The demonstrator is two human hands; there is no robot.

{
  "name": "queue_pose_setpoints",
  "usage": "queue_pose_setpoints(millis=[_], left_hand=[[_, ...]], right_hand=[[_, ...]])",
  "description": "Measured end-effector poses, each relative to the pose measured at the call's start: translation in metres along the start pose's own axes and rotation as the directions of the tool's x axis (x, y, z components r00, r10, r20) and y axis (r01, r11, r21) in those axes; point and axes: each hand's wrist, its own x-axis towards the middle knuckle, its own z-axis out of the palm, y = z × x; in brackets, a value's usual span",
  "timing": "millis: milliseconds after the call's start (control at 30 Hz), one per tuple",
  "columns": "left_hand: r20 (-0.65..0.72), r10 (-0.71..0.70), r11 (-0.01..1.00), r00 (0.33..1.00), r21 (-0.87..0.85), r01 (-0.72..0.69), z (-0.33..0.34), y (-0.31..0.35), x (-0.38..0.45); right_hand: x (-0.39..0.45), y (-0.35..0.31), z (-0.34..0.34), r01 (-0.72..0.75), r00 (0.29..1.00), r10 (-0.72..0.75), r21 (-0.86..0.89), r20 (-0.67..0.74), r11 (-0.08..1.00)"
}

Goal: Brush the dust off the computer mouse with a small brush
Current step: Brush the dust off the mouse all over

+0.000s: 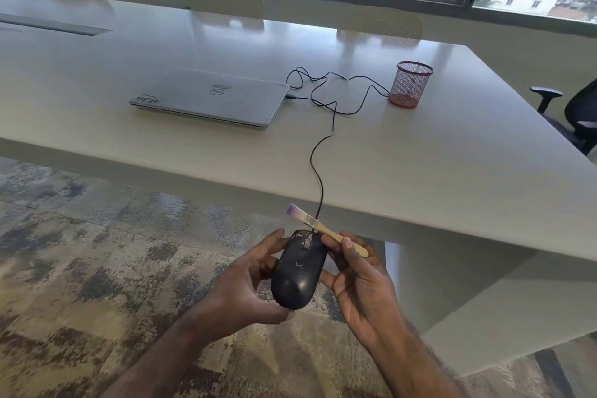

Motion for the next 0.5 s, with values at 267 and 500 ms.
queue_pose_setpoints(millis=[267, 500], left_hand=[[-0.148, 0.004, 0.968, 0.989, -0.246, -0.041, 0.012, 0.001, -0.013], [-0.283, -0.067, 0.935, 0.957, -0.351, -0.039, 0.030, 0.001, -0.019]], right_hand=[[0.004, 0.009, 0.003, 0.032, 0.999, -0.030, 0.044, -0.042, 0.999], [0.000, 0.017, 0.007, 0.055, 0.996, -0.051, 0.056, -0.067, 0.997]])
